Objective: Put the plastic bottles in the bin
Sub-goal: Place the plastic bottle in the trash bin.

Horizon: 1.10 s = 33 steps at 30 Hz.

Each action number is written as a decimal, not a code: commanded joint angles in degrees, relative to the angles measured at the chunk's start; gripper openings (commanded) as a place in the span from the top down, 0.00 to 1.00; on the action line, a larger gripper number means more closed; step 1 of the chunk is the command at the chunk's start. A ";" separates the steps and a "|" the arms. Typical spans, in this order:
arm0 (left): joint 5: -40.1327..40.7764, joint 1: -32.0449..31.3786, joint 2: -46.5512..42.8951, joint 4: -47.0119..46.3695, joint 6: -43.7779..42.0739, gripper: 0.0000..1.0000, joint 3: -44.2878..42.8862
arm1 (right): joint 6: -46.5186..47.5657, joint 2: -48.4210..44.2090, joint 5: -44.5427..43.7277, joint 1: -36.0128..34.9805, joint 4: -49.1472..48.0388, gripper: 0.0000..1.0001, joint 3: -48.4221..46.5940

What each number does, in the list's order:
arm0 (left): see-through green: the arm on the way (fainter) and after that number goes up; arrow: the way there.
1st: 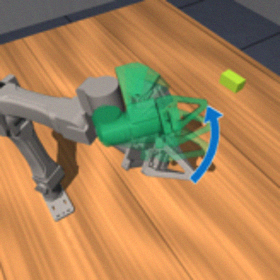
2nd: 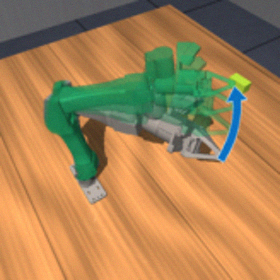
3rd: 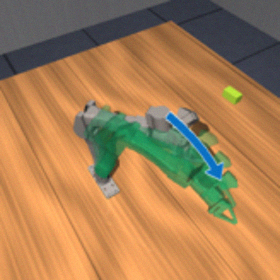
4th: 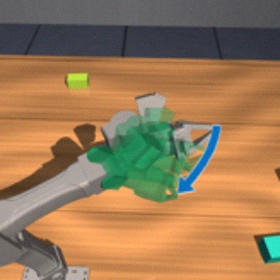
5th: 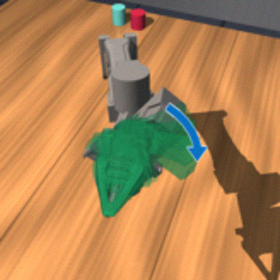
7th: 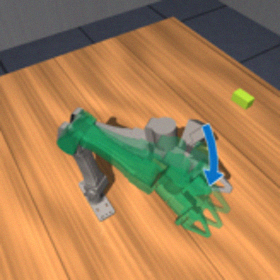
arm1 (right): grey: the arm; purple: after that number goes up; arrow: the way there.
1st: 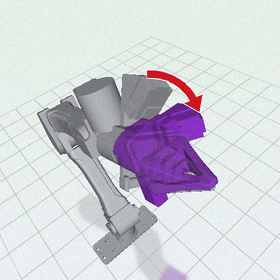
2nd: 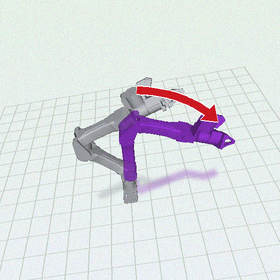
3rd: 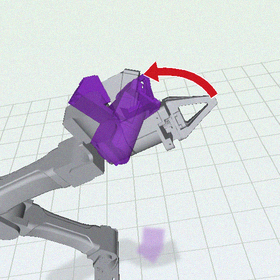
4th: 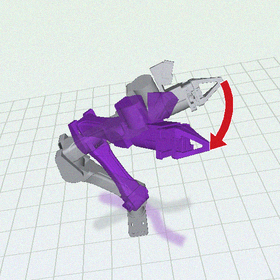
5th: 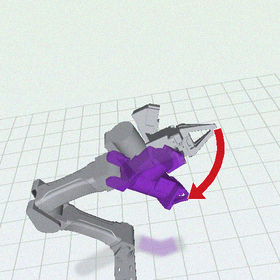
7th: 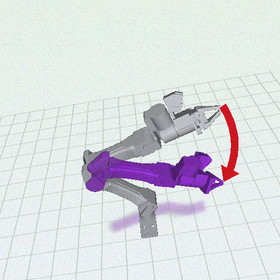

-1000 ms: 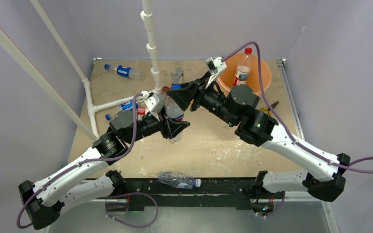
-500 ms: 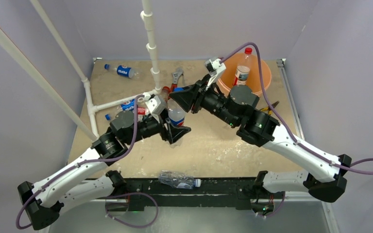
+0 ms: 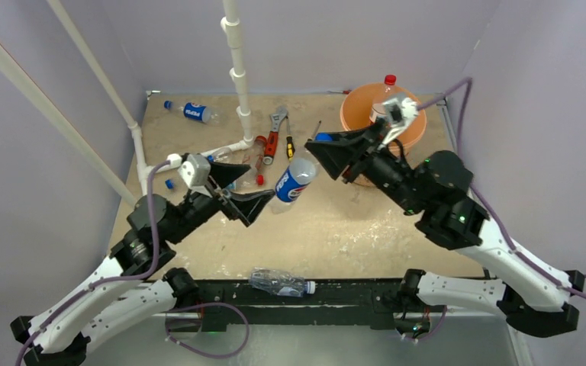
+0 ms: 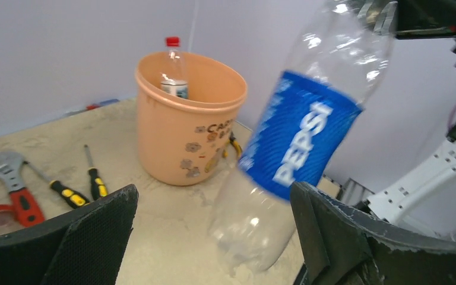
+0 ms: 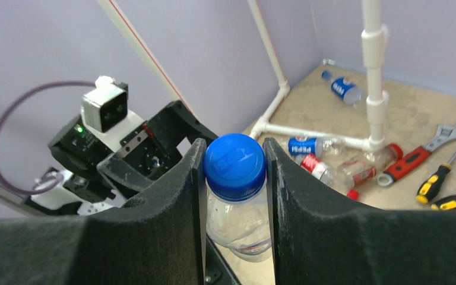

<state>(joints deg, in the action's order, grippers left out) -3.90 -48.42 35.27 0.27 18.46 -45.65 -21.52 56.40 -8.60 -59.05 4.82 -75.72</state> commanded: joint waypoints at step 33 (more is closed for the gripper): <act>21.21 0.26 -12.67 3.96 5.87 0.01 7.15 | 32.18 -1.44 -46.98 0.00 -18.81 1.00 -6.01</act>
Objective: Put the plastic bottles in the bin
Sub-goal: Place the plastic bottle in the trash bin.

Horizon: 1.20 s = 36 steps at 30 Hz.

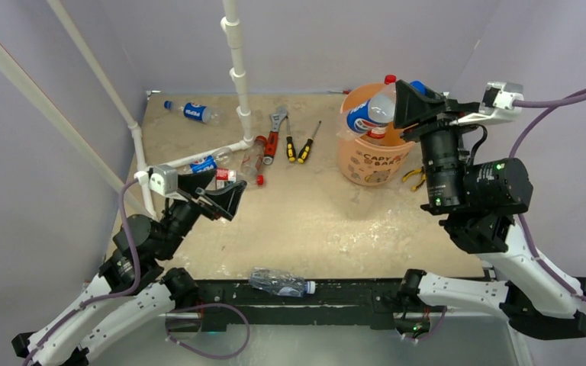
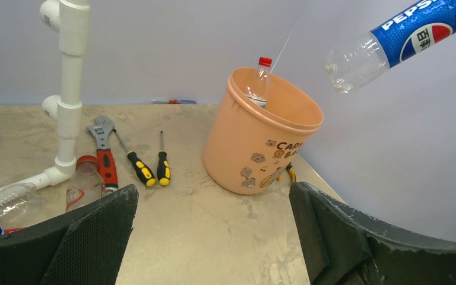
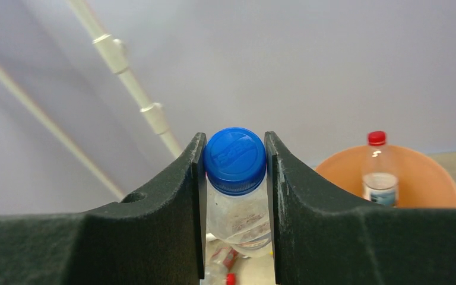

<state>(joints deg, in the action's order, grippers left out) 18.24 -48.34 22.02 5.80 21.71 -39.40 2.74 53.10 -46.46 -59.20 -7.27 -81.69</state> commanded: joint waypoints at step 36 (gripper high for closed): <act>-1.97 0.22 -1.15 3.48 10.42 0.04 6.30 | -11.73 23.71 11.17 43.07 4.58 1.00 14.84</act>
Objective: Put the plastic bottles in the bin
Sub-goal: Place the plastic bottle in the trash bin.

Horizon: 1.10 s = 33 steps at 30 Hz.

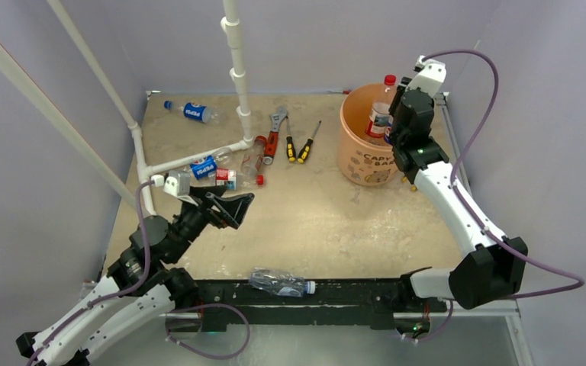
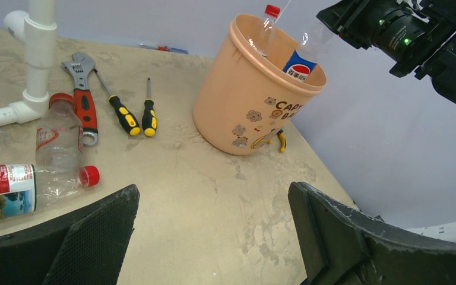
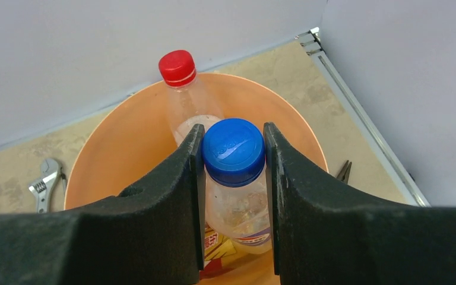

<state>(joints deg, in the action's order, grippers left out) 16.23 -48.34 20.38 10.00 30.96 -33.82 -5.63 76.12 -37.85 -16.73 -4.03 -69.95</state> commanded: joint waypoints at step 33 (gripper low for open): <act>-2.16 0.19 7.28 -5.60 2.70 0.04 0.48 | -12.27 -2.11 19.33 1.59 -3.07 1.00 -5.18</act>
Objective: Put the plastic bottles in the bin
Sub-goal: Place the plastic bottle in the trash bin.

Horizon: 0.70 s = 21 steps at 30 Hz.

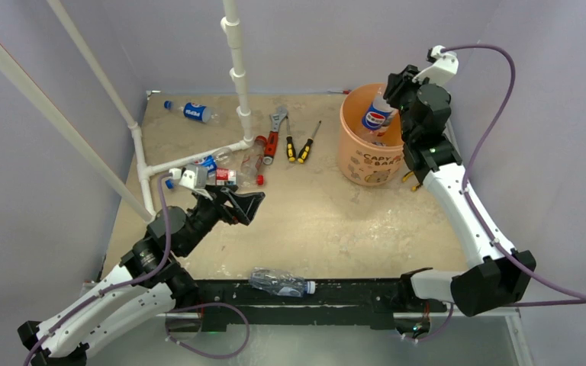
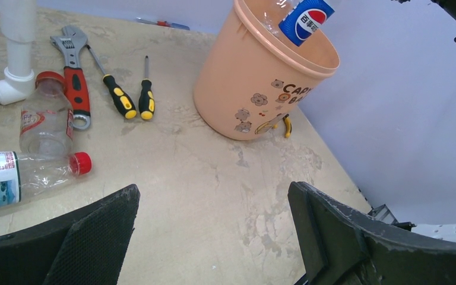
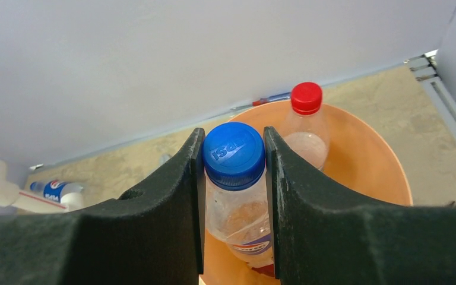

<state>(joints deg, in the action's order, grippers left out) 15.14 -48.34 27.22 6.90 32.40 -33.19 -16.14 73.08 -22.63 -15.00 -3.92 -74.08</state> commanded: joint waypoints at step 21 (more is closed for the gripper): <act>-2.12 0.17 3.95 -3.89 2.02 0.06 0.43 | -1.51 14.31 6.57 -0.02 -15.68 1.00 14.76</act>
<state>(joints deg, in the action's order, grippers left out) 13.50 -48.34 29.76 6.39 34.09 -33.01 -19.35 85.25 -17.80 -14.94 -23.16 -62.35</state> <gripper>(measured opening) 0.945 0.365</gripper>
